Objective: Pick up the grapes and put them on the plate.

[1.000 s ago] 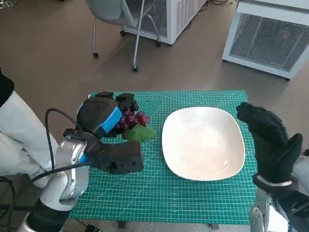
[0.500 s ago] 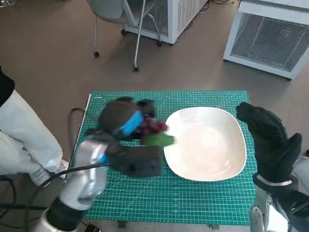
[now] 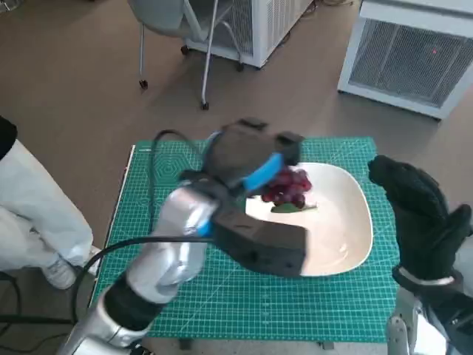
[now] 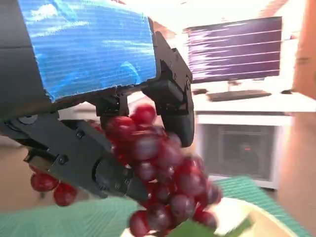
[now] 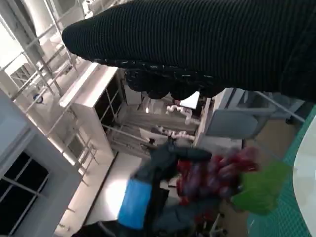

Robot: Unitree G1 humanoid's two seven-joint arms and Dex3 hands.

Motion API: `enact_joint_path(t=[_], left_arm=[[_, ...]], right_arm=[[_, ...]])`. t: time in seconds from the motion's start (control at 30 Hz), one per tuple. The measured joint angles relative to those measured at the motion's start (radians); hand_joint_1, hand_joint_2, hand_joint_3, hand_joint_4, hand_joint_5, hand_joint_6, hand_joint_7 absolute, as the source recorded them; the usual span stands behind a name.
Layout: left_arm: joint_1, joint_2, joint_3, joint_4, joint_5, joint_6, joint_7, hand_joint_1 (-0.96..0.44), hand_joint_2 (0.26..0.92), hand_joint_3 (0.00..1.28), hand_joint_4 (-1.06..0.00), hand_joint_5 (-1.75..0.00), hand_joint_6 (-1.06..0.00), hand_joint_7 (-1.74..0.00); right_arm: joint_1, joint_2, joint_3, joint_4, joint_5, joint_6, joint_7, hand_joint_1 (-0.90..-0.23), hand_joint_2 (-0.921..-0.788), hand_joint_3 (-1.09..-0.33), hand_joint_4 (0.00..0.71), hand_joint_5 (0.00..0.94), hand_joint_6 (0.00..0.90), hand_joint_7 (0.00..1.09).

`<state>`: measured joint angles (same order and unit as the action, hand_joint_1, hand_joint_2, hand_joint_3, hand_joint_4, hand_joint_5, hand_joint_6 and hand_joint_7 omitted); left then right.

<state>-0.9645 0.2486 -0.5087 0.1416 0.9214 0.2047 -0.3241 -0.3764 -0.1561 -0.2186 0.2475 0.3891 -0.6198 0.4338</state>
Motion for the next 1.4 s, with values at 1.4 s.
enact_joint_path(t=[1.4], left_arm=[[-0.133,-0.14,-0.013,0.352,-0.099,-0.084,0.038,0.0,0.921,0.26,-0.43,-1.42,-0.44,-1.39]], right_arm=[[0.051,0.003,-0.034,-0.054,-0.018,-0.022,-0.039,-0.457,-0.921,-0.537,0.643,0.001,0.378,0.56]])
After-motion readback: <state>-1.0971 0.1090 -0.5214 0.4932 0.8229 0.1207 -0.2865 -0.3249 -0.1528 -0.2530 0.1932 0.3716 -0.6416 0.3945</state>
